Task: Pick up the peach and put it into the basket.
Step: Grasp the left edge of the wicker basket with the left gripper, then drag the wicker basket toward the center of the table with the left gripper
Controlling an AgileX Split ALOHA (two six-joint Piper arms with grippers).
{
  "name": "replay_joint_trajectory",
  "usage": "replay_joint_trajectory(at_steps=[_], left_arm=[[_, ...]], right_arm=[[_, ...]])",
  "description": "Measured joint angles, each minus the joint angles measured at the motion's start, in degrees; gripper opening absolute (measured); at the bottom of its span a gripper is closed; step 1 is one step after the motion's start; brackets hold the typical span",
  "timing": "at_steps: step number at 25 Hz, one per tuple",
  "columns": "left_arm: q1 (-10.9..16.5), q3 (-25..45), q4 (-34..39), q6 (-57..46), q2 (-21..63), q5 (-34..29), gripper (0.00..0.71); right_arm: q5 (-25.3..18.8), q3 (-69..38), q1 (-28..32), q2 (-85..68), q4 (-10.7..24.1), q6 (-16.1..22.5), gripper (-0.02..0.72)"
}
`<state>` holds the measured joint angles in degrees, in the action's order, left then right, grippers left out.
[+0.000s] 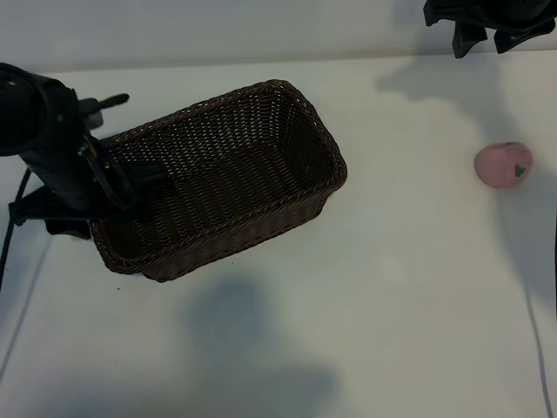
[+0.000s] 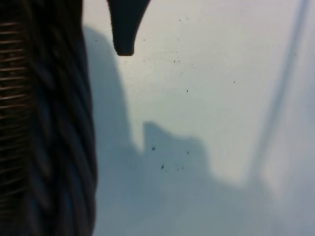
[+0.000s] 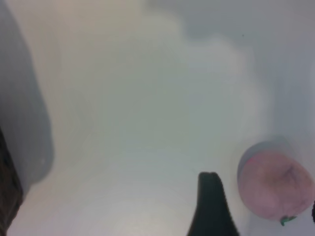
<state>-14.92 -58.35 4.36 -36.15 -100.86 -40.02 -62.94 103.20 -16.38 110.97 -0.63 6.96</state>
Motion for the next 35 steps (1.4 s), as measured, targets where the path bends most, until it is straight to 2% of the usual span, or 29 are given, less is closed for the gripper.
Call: replay_joint_trajectory(at_steps=[11,13,15,17,19,22,27,35], left_arm=[[0.0,1.7,-0.3,-0.1,-2.8,2.4,0.575],[0.0,1.7,-0.3,-0.2,-2.8,2.8,0.518],[0.0,1.7,-0.3,-0.2,-2.8,2.8,0.415],[0.0,1.7,-0.6,-0.6,-2.9,3.0,0.265],[0.0,1.7,-2.5,-1.0,-2.9,4.5,0.181],[0.0,1.7,-3.2,-1.0,-2.9,4.8,0.175],[0.0,1.7,-5.0,0.4,-1.6,6.1,0.112],[0.2,2.0,-8.5,6.8,4.5,7.5,0.099]], right_arm=[[0.0,0.0,0.0,0.0,0.2,0.0,0.482],[0.0,0.0,0.0,0.0,0.2,0.0,0.483],[0.0,0.0,0.0,0.0,0.2,0.0,0.483],[0.0,0.0,0.0,0.0,0.3,0.0,0.483],[0.0,0.0,0.0,0.0,0.3,0.0,0.483],[0.0,0.0,0.0,0.0,0.6,0.0,0.483],[0.0,0.0,0.0,0.0,0.2,0.0,0.483],[0.1,0.0,0.0,0.0,0.1,0.0,0.483]])
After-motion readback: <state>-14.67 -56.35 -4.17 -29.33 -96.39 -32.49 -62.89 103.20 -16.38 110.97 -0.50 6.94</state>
